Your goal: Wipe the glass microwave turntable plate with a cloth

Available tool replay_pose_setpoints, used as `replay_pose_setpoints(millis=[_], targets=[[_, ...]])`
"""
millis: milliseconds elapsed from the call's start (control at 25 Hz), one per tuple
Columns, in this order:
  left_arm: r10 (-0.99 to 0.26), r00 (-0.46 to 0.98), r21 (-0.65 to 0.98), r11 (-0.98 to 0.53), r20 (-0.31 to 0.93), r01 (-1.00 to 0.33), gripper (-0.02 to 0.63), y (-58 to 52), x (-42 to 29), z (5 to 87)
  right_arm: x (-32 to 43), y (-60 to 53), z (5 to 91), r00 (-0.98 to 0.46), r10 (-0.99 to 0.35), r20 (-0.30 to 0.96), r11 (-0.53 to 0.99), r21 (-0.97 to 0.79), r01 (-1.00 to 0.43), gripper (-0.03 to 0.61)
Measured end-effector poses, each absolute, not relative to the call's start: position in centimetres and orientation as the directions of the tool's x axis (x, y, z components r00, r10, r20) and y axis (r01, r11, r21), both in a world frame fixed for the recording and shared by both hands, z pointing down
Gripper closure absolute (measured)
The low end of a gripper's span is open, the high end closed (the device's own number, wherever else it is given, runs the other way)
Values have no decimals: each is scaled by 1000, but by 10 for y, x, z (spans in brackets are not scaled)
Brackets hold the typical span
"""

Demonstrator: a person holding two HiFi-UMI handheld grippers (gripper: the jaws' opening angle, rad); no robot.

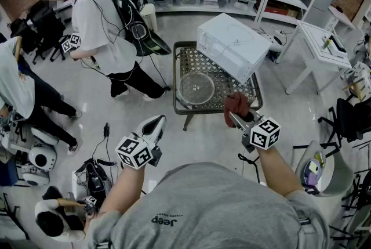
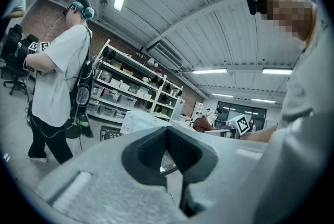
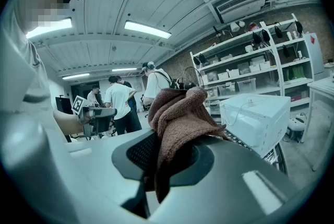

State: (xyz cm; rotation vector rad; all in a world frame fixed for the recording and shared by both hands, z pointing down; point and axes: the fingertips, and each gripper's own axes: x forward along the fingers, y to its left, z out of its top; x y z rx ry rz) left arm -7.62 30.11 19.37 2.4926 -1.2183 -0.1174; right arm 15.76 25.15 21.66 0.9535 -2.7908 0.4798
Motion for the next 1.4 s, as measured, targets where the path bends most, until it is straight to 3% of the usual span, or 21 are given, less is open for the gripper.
replay_pose_setpoints(millis=[800, 1400], targets=[[-783, 613, 324, -555, 108, -766, 614, 300, -47, 196, 185, 251, 216, -792, -569, 223, 750, -255, -611, 517], [-867, 473, 315, -411, 155, -856, 614, 300, 15, 208, 232, 215, 227, -876, -434, 210, 839, -259, -478, 515]])
